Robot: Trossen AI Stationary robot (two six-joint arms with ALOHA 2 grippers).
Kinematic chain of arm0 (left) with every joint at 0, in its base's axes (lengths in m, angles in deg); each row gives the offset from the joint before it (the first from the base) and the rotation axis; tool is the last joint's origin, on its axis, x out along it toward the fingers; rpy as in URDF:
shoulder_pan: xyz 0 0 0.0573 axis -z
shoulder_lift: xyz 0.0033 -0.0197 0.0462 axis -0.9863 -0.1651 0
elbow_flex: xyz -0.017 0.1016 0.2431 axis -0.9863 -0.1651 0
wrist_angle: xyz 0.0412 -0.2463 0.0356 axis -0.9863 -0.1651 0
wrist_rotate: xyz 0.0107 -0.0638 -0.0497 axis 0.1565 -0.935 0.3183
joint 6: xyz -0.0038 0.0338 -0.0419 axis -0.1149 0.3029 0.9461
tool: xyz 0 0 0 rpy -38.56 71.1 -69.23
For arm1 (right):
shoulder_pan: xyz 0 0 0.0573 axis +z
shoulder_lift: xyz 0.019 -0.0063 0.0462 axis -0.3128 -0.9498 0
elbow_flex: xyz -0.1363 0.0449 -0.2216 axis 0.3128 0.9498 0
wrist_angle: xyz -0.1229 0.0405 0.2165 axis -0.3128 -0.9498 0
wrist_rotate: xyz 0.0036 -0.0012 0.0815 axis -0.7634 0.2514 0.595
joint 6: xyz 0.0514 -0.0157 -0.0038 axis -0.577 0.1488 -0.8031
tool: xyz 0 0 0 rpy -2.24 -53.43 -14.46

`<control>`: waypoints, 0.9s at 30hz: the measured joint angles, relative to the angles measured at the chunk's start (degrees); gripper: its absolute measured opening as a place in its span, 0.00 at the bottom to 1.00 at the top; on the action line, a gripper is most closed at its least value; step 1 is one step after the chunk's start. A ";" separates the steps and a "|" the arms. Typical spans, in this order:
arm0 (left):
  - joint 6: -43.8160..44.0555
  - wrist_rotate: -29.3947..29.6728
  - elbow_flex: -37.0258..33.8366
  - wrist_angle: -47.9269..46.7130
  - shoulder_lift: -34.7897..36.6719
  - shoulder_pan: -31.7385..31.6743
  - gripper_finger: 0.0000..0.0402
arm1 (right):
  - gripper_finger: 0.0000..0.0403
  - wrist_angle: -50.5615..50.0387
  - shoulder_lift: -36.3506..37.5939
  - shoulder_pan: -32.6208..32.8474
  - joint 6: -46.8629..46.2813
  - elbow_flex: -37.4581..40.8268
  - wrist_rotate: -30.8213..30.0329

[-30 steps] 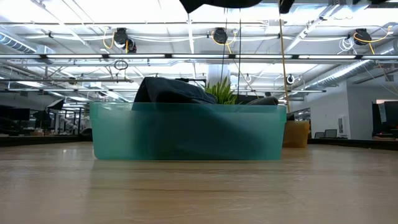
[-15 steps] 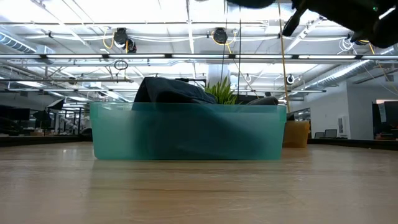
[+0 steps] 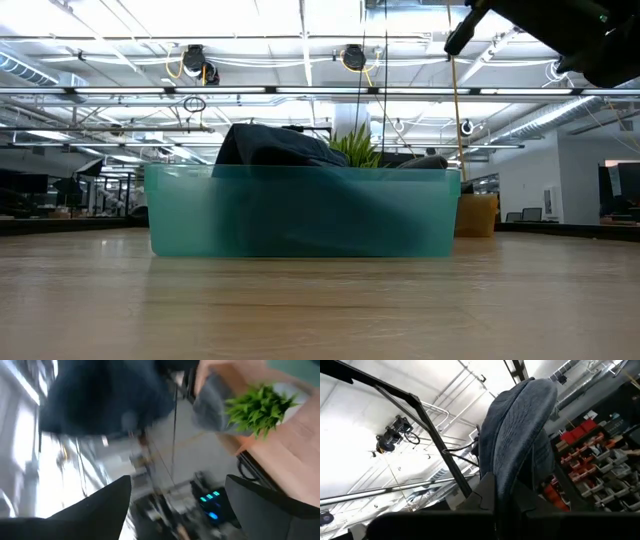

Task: Pick & Place hat
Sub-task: Put the blue cap into the green bin

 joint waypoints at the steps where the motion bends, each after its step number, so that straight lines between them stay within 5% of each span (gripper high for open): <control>1: -2.60 -1.55 0.00 0.14 0.00 -0.02 0.81 | 0.00 0.58 -0.66 0.46 -0.08 0.00 -0.50; 13: -19.24 -9.82 0.00 5.52 -0.52 -1.76 0.75 | 0.00 3.38 -8.17 5.55 1.24 -4.62 -3.02; 27: -25.95 -9.11 -0.02 13.38 -6.81 -2.75 0.73 | 0.00 3.40 -13.72 7.43 -0.05 -8.33 -2.92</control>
